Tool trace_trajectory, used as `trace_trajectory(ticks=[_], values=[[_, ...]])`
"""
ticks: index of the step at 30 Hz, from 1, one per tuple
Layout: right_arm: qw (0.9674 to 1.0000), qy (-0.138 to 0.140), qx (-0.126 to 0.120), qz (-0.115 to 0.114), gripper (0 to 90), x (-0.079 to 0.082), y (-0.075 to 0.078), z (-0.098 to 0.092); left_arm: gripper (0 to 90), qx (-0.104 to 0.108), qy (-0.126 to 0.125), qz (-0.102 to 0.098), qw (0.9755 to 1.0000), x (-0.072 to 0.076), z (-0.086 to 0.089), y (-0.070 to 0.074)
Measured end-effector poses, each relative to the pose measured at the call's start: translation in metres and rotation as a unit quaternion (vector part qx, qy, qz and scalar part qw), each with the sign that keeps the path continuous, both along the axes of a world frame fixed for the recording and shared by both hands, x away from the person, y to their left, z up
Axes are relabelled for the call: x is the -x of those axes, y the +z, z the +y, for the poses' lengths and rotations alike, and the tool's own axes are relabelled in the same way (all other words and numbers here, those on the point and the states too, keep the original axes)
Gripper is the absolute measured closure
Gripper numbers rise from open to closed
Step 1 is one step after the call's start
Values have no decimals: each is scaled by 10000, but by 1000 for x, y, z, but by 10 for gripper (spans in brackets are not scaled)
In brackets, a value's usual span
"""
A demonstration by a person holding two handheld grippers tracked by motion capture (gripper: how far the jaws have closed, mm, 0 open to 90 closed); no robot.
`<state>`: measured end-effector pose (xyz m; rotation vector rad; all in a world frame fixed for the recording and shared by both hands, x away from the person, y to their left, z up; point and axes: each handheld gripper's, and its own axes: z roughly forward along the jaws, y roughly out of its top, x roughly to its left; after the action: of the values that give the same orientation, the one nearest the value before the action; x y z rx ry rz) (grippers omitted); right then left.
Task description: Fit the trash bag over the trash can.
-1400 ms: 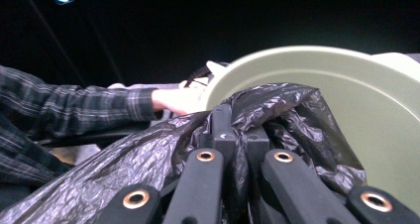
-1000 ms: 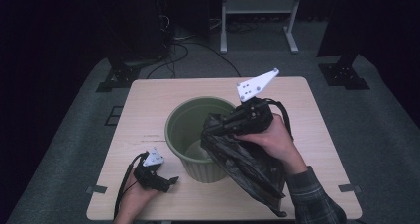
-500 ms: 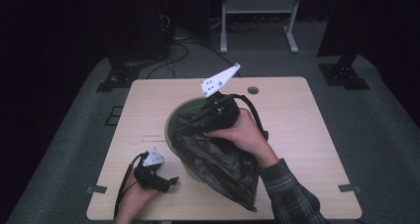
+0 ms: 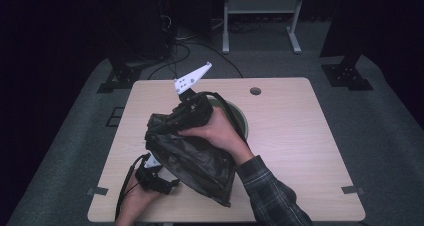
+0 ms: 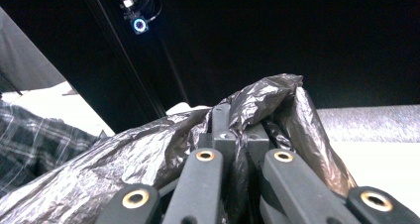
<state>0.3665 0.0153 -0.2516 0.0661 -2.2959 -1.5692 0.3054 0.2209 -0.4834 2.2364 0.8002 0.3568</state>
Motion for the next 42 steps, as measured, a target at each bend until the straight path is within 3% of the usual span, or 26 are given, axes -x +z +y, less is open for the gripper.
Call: trace_trajectory(ticks=[5,8,15,21,26,36,42], values=[[9999,27,-117,83,880,-4,-1,9,0,-2,-5,-1,10000,0,0,0],[9999,-109,10,47,875,-7,-5,7,0,2,-6,-1,10000,0,0,0],[9985,-514,143,139,850,-13,-13,-21,0,-5,-19,8,10000,0,0,0],[9954,-902,308,51,841,-12,-14,-46,0,-4,-20,12,10000,0,0,0],[9884,-1363,659,-96,847,-13,-17,-65,0,-5,-19,11,10000,0,0,0],[9768,-1762,1158,-373,856,-12,-23,-89,0,-6,-22,14,10000,0,0,0],[9633,-1998,1669,-649,837,-13,-27,-93,0,-8,-21,14,10000,0,0,0]])
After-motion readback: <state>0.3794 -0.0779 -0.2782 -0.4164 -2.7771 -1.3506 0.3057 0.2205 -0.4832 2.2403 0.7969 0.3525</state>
